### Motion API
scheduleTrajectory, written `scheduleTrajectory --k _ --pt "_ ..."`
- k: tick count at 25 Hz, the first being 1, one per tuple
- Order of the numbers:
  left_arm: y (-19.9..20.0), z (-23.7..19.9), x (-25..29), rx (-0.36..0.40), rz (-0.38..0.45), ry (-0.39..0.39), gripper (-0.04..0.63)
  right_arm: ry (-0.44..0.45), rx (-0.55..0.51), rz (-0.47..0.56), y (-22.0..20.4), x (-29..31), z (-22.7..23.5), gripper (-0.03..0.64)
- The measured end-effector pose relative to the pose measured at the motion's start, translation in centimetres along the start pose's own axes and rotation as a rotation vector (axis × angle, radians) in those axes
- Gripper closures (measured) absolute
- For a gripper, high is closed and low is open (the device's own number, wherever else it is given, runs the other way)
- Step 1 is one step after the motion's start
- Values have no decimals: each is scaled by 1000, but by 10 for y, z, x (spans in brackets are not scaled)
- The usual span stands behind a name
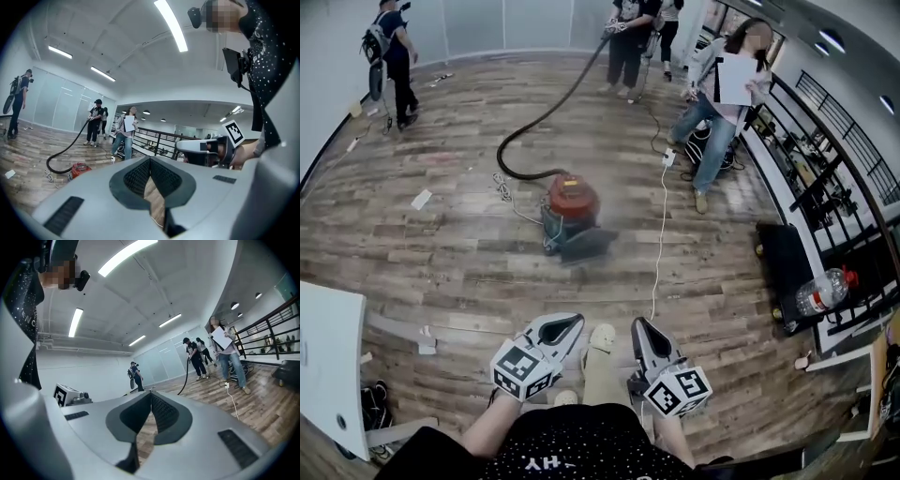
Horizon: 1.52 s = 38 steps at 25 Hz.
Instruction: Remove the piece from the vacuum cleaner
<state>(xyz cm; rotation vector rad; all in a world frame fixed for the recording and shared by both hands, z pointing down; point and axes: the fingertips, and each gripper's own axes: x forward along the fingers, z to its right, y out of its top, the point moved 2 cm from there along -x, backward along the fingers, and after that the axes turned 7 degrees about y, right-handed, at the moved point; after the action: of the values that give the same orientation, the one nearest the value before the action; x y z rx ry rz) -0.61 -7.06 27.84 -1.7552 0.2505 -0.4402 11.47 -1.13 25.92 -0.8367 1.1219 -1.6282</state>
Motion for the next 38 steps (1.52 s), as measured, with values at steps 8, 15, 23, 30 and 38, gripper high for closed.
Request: scheduleTrajectory --k 8,15,23,30,38 --pt "15 -54 69 -38 0 54 588 39 6 -3 28 65 72 605" --pt "34 -91 136 -59 -12 80 588 39 35 -25 46 110 142 604" --pt "58 -135 198 -38 -12 125 588 82 49 -16 73 167 214 604" --pt "68 -175 223 -27 9 198 588 135 63 -22 74 198 256 604" --pt "58 -203 219 -32 -40 255 588 192 120 -17 66 213 283 604"
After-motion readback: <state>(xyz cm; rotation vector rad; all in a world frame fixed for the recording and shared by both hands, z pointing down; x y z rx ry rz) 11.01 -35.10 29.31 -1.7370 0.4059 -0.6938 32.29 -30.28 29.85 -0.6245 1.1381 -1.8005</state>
